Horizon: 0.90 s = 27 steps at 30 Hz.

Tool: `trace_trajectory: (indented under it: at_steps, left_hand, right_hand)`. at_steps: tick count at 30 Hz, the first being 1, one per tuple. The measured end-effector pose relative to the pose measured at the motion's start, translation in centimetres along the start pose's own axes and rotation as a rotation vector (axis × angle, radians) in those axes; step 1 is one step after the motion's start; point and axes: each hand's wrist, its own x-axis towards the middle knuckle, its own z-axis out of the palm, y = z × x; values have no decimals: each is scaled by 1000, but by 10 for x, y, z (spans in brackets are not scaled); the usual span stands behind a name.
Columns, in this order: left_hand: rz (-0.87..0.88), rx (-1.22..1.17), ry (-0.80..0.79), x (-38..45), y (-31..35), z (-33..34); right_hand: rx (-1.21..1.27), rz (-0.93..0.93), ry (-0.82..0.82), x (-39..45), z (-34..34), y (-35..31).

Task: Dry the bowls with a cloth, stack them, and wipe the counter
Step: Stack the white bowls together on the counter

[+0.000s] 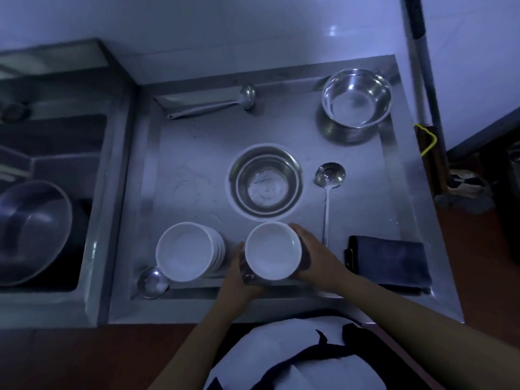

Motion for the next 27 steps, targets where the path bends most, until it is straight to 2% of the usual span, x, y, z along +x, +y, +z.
trace_trajectory:
  at_steps: [7, 12, 16, 22, 27]
  left_hand:
    - [51, -16, 41, 28, -4, 2]
    - [110, -43, 31, 50, 27, 8]
    - [194, -1, -45, 96, 81, 14]
    - [373, 86, -117, 200, 202, 30]
    - [370, 131, -168, 287, 279, 45]
  right_hand:
    - [22, -49, -35, 14, -13, -20]
    - [59, -2, 26, 16, -43, -19]
    - [85, 1, 138, 30, -102, -27]
    - [198, -58, 357, 82, -203, -30]
    - [181, -59, 458, 141, -283, -32]
